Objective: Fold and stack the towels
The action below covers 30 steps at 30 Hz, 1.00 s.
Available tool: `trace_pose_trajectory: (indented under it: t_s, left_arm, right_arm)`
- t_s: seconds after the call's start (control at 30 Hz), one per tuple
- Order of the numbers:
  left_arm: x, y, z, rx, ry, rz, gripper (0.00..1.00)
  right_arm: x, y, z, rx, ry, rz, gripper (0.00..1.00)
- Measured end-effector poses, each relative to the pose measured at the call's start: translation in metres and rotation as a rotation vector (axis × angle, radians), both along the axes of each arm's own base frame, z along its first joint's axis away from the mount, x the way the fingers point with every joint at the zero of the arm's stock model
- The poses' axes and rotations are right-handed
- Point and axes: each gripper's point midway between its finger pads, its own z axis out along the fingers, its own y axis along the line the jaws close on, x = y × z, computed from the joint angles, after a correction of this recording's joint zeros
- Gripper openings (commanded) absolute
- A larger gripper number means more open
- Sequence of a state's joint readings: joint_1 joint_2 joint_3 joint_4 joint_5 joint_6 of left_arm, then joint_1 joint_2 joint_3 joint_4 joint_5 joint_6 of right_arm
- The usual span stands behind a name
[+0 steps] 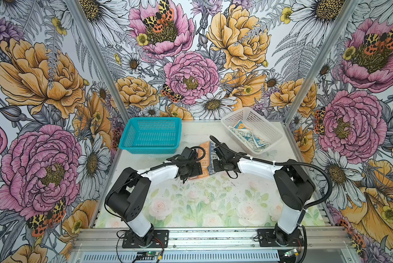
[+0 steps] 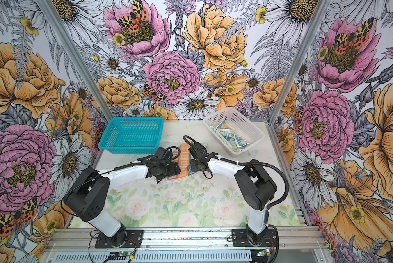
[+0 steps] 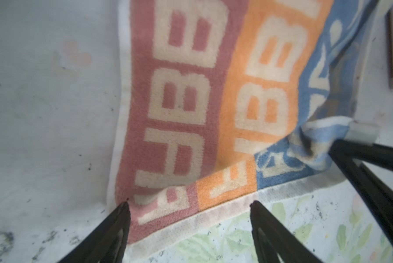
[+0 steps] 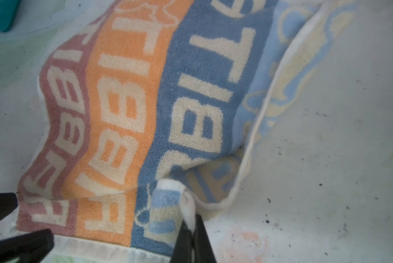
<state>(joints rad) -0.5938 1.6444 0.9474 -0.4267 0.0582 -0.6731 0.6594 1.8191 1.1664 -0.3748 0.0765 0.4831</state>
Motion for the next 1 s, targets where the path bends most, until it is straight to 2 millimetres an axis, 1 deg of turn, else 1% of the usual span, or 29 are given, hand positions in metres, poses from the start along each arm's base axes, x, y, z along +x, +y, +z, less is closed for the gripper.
trace_pose_trajectory:
  t_s: [0.1,0.2,0.3,0.4,0.53,0.63,0.7,0.73,0.8,0.83,0.9,0.97,1.0]
  left_arm:
    - [-0.011,0.000,-0.005,0.035,0.027,-0.020,0.81]
    - [-0.018,0.009,-0.010,0.070,0.047,-0.012,0.77]
    - [-0.024,0.016,-0.011,0.104,0.059,-0.007,0.76]
    - [-0.026,0.019,-0.011,0.128,0.059,-0.008,0.72]
    - [-0.030,0.020,-0.017,0.173,0.068,-0.029,0.65]
    - [-0.029,0.016,-0.023,0.202,0.077,-0.043,0.55]
    - [-0.027,0.015,-0.025,0.218,0.078,-0.047,0.43]
    - [-0.027,0.015,-0.026,0.228,0.078,-0.054,0.38]
    - [-0.025,0.015,-0.027,0.245,0.074,-0.060,0.34]
    - [-0.025,0.016,-0.027,0.250,0.074,-0.061,0.30]
    - [-0.024,0.017,-0.027,0.259,0.072,-0.058,0.19]
    - [-0.024,0.018,-0.028,0.268,0.070,-0.060,0.02]
    - [-0.023,0.019,-0.027,0.268,0.070,-0.054,0.00]
  right_arm:
    - [0.002,0.000,0.002,0.024,0.001,-0.006,0.00]
    - [0.005,0.000,0.008,0.043,-0.006,-0.009,0.00]
    - [0.006,0.000,0.014,0.061,-0.014,-0.011,0.00]
    - [0.005,0.001,0.016,0.073,-0.016,-0.011,0.00]
    - [0.002,0.001,0.012,0.081,-0.006,-0.011,0.00]
    - [0.000,0.001,0.010,0.086,0.002,-0.010,0.00]
    - [0.000,0.001,0.009,0.089,0.004,-0.007,0.00]
    - [0.000,0.002,0.009,0.090,0.003,-0.007,0.00]
    - [0.000,0.002,0.010,0.094,0.001,-0.005,0.00]
    - [0.000,0.002,0.011,0.096,-0.001,-0.005,0.00]
    - [0.000,0.003,0.014,0.102,-0.007,-0.004,0.00]
    - [0.000,0.004,0.017,0.112,-0.011,0.000,0.00]
    - [0.000,0.005,0.018,0.118,-0.014,0.002,0.00]
